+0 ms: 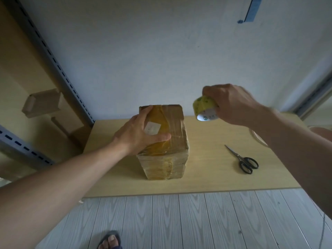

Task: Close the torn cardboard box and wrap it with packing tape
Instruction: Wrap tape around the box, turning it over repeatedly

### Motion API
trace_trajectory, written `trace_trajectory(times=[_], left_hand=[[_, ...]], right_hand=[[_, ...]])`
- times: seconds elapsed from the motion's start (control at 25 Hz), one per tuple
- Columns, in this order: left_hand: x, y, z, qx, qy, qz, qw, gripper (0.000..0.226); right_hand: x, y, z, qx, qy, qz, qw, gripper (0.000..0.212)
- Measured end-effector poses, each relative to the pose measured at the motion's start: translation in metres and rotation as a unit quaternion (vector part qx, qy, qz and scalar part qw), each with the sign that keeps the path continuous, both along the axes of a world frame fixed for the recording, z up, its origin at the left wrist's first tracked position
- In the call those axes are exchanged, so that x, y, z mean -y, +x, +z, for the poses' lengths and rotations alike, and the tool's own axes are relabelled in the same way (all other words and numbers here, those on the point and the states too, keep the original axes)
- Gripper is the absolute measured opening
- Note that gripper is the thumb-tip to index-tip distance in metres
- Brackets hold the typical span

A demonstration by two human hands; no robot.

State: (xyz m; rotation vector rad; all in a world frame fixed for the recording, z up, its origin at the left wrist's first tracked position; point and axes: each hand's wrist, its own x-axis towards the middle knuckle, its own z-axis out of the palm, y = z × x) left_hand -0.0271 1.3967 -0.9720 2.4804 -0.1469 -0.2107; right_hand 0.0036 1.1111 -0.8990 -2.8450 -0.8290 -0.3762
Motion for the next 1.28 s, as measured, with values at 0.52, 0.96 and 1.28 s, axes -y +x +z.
trace_trajectory(times=[0.52, 0.96, 1.28], left_hand=[[0.002, -0.006, 0.006, 0.003, 0.055, -0.018, 0.998, 0.130], [0.090, 0.008, 0.030, -0.062, 0.183, 0.164, 0.968, 0.121], [0.039, 0.016, 0.025, -0.056, -0.172, 0.197, 0.964, 0.127]], right_hand=[[0.009, 0.002, -0.073, -0.085, 0.003, -0.044, 0.995, 0.014], [-0.029, -0.016, -0.092, -0.119, 0.081, -0.140, 0.980, 0.021], [-0.033, -0.028, -0.055, -0.036, 0.239, -0.075, 0.967, 0.026]])
